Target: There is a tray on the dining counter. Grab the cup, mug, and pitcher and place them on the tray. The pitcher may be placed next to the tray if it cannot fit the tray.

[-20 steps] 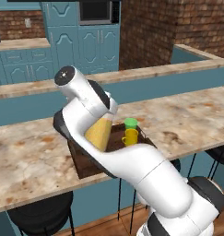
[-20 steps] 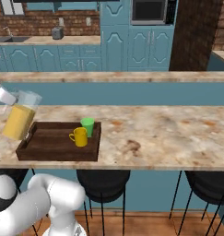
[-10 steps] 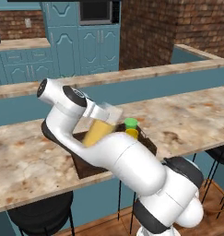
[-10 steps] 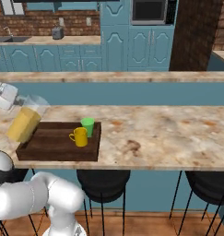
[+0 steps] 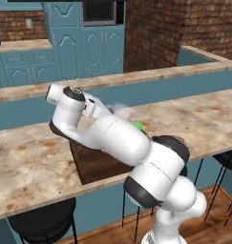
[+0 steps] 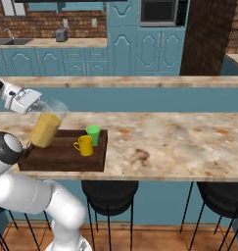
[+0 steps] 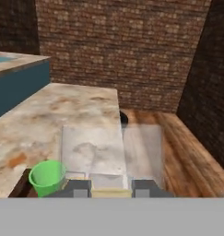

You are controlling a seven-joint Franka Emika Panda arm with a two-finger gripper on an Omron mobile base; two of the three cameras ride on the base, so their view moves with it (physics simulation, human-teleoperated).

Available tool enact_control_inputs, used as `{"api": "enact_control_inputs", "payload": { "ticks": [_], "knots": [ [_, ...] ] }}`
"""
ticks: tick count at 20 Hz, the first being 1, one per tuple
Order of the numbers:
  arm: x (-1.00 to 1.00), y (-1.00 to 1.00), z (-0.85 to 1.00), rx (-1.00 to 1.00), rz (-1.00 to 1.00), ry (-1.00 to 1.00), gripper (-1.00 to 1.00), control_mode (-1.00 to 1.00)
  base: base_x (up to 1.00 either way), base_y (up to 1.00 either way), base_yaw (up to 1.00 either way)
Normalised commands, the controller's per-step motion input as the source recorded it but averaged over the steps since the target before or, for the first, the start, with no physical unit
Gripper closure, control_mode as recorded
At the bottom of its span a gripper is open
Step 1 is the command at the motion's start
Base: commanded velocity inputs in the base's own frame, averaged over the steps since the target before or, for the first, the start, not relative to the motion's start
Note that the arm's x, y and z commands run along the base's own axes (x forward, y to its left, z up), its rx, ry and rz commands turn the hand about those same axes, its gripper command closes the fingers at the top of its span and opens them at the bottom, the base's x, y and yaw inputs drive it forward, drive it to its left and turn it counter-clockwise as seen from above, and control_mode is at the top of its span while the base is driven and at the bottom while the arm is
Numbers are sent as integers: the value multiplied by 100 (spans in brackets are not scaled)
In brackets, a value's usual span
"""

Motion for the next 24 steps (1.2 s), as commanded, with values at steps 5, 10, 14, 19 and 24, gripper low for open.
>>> {"api": "enact_control_inputs", "payload": {
  "ticks": [5, 10, 14, 19, 24],
  "knots": [
    [53, -16, -35, -14, -18, 0, 100, -100, 0, 0, 0],
    [51, -18, -43, -15, -17, 0, 100, -100, 0, 0, 0],
    [32, -10, -49, -11, -16, 2, 100, -100, 0, 0, 0],
    [20, 0, -53, -10, -14, 1, 100, -100, 0, 0, 0],
    [13, 0, -41, -4, -8, 1, 100, -100, 0, 0, 0]
  ]
}}
